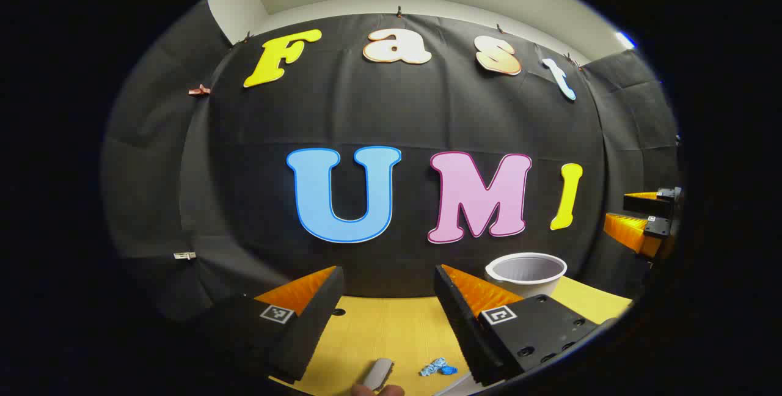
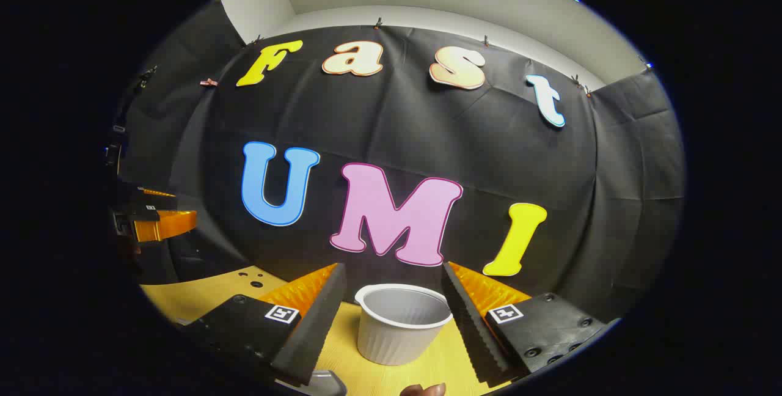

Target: Pick up the small broom and dustpan from the desktop, sweep the trash into the dustpan with the broom, and then empty the trash into the garbage bin.

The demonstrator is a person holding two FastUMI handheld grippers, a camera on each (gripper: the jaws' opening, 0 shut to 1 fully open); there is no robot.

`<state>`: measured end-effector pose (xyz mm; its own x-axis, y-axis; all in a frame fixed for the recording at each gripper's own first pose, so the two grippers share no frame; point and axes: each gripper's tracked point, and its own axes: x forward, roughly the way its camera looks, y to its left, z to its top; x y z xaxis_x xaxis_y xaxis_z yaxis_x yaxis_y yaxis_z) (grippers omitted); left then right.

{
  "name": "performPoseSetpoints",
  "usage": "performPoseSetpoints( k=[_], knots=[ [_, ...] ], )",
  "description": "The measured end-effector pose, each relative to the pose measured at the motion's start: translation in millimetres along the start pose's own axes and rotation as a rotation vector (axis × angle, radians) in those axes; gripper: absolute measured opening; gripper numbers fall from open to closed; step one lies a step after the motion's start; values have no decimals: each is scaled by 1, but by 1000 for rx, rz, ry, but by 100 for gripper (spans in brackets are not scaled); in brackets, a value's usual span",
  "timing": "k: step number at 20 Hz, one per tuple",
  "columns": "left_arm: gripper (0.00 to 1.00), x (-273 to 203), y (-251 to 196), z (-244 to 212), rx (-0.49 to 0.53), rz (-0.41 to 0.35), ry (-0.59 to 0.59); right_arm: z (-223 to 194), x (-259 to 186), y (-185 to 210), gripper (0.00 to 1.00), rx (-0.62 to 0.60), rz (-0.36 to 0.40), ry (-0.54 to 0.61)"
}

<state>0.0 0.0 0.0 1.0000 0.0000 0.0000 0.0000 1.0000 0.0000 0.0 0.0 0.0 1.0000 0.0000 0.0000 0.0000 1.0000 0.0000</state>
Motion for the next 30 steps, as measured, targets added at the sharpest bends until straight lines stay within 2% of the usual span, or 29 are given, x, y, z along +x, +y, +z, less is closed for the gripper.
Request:
performPoseSetpoints(
  k=[2, 4, 5, 6, 7, 8, 9, 10, 12, 14, 15, 16, 19, 22, 25, 30],
  knots=[
    [95, -1, 0, -3, 5, 1, 6, 0, 0, 2, 93, -5, 6, 5],
    [95, 0, -1, -6, 2, -2, 14, 0, 1, 4, 96, -5, 8, 5],
    [95, 1, 0, -6, 0, 0, 18, 1, 1, 5, 93, -2, 11, 8],
    [95, -1, 0, -8, -2, 1, 21, 0, 0, 7, 96, 1, 17, 7],
    [95, -1, 0, -8, -5, 1, 22, 0, 0, 8, 93, -2, 19, 7],
    [95, -1, 0, -10, -5, 0, 23, 0, 1, 8, 96, -6, 20, 7],
    [95, -1, 1, -9, -4, 2, 24, 1, 1, 8, 93, -9, 20, 7],
    [95, -1, 1, -10, -3, 0, 22, 1, 1, 8, 96, -10, 20, 5],
    [95, -2, 1, -11, 0, 1, 22, 0, 0, 8, 93, -12, 20, 6],
    [95, -2, 0, -11, 1, -3, 23, 0, 1, 9, 96, -13, 21, 8],
    [95, -3, 0, -11, 2, -6, 23, 1, 1, 10, 93, -12, 20, 6],
    [95, -3, 0, -12, 2, -7, 23, 0, 0, 11, 96, -12, 24, 7],
    [95, -3, -1, -14, 4, -13, 28, -8, -4, 20, 96, -22, 58, 32],
    [95, -5, 0, -21, 13, -11, 38, -46, -18, 37, 96, -55, 152, 145],
    [95, -9, 4, -27, 13, -7, 52, -97, -48, 55, 96, -69, 273, 312],
    [95, -13, 6, -37, 16, -8, 70, -198, -108, 73, 97, -97, 382, 631]
  ],
)
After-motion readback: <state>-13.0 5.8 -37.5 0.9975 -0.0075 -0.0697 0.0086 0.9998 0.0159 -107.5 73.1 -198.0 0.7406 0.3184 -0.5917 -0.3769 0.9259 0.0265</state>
